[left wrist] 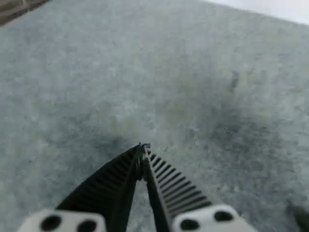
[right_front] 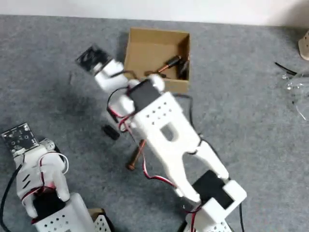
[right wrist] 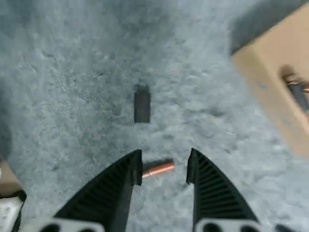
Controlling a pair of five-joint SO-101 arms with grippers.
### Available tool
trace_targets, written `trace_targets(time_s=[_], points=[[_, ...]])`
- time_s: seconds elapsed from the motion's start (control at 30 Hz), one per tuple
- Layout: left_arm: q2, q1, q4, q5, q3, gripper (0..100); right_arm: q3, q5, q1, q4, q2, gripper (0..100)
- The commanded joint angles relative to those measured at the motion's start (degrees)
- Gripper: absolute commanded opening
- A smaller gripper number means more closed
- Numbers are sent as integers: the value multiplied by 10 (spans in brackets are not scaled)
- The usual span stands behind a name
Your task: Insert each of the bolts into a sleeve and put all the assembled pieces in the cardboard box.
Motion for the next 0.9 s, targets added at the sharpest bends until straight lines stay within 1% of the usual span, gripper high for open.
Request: trace_targets(time_s=[0.0,0.13,0.23,0.3,0.47,0.67,0.87], points=[[-2,-10,-5,4,6,7,70,-4,-28,-109,3,135],[-2,-10,-4,4,9,7,137,-4,-51,-196,44,135],[-2,-9,-7,4,16,7,161,-4,-56,-225,95,135],[-2,-7,-7,4,16,7,149,-4,-56,-236,126,135],[-2,-9,-7,4,16,7,81,-4,-53,-238,196,135],[-2,-9,-7,4,16,8,21,-4,-51,-236,236,135],[-2,-7,-7,4,16,8,-15,-4,-53,-189,239,135]])
